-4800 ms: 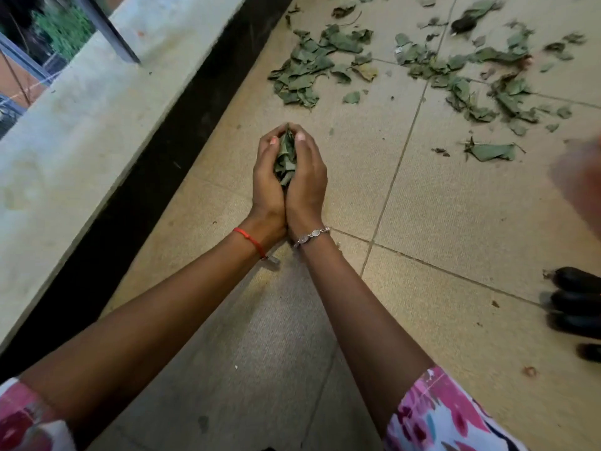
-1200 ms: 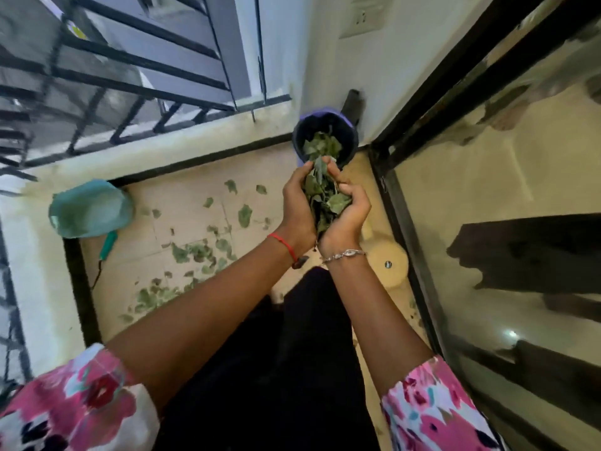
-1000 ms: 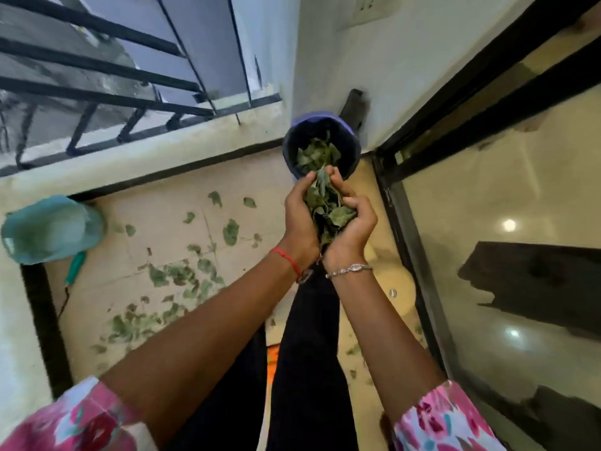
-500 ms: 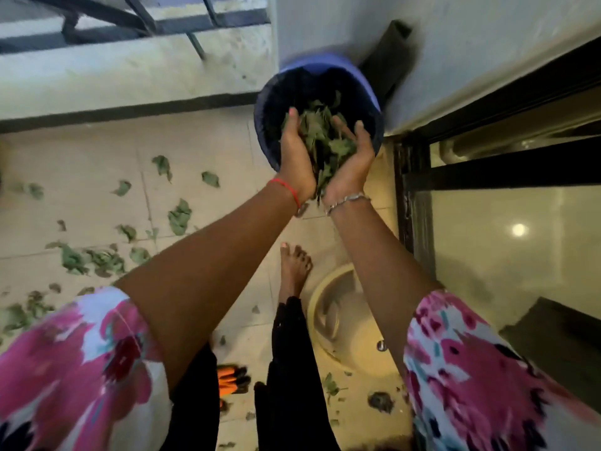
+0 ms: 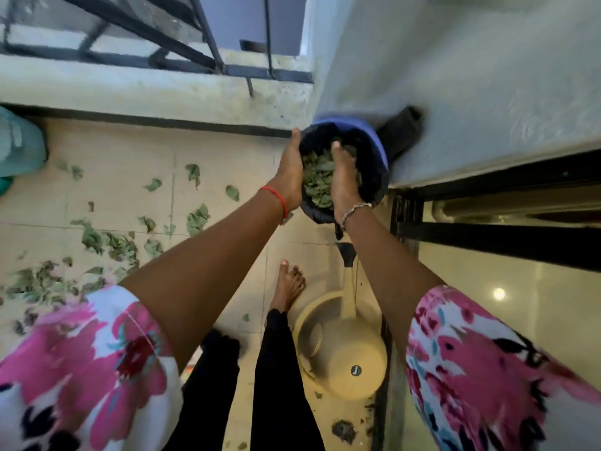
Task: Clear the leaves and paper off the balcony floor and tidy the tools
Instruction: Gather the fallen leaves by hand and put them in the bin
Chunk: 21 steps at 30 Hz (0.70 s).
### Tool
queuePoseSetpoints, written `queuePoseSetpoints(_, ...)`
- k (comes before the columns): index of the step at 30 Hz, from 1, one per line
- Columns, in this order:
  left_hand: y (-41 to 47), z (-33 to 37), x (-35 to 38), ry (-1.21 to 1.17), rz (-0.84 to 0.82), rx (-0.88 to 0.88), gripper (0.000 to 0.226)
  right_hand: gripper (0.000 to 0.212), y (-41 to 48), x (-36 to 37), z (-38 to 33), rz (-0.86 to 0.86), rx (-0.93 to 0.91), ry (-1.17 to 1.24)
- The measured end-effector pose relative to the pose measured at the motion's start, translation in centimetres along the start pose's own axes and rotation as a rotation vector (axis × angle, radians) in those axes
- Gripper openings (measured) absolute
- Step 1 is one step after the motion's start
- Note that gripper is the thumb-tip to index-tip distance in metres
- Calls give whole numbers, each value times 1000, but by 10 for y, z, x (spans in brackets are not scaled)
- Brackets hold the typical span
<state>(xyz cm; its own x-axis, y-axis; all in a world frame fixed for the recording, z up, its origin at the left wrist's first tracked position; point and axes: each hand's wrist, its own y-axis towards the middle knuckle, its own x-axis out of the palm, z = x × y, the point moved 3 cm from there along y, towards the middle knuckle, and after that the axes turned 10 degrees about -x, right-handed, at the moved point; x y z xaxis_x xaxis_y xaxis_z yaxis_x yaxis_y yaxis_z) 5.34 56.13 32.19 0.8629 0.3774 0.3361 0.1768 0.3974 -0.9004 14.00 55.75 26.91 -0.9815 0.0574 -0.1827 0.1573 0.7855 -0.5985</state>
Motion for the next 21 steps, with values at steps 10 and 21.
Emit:
queuePoseSetpoints(10,-237,87,-99,952,495,533,54,58,-207,106,-206,-521,-526,-1131)
queuePoseSetpoints(21,-531,77,-243,913,1009,775,49,55,-442,226,-304,-790,-1095,-1210)
